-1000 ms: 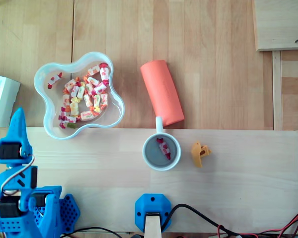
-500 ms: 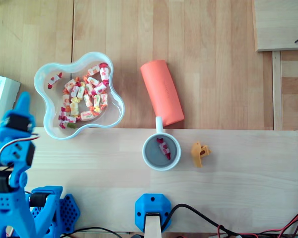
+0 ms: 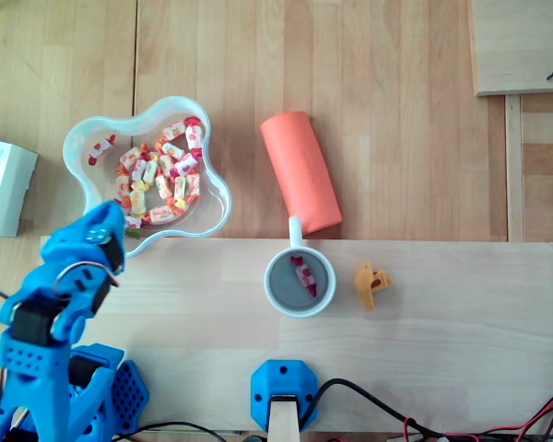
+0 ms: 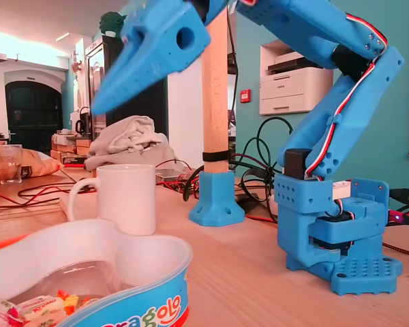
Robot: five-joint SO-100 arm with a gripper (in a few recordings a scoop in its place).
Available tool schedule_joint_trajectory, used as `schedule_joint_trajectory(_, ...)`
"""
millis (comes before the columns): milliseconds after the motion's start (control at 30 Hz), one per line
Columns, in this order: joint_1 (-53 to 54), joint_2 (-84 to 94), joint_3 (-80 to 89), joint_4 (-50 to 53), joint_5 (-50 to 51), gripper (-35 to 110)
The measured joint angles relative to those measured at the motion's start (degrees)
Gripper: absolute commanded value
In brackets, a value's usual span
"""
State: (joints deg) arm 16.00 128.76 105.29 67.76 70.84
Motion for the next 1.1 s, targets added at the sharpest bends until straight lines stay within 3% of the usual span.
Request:
schedule_joint_trajectory(200, 6.4, -0.1, 8.7, -0.3, 5.5, -2)
schedule_joint_trajectory(367, 8.1, 0.0, 11.8, 0.1, 21.6, -2)
schedule_joint_trajectory(567, 3.1, -0.1, 14.4, 4.8, 38.6, -2)
schedule_joint_trajectory(1100, -10.5, -6.5, 14.3, 6.2, 63.1, -2)
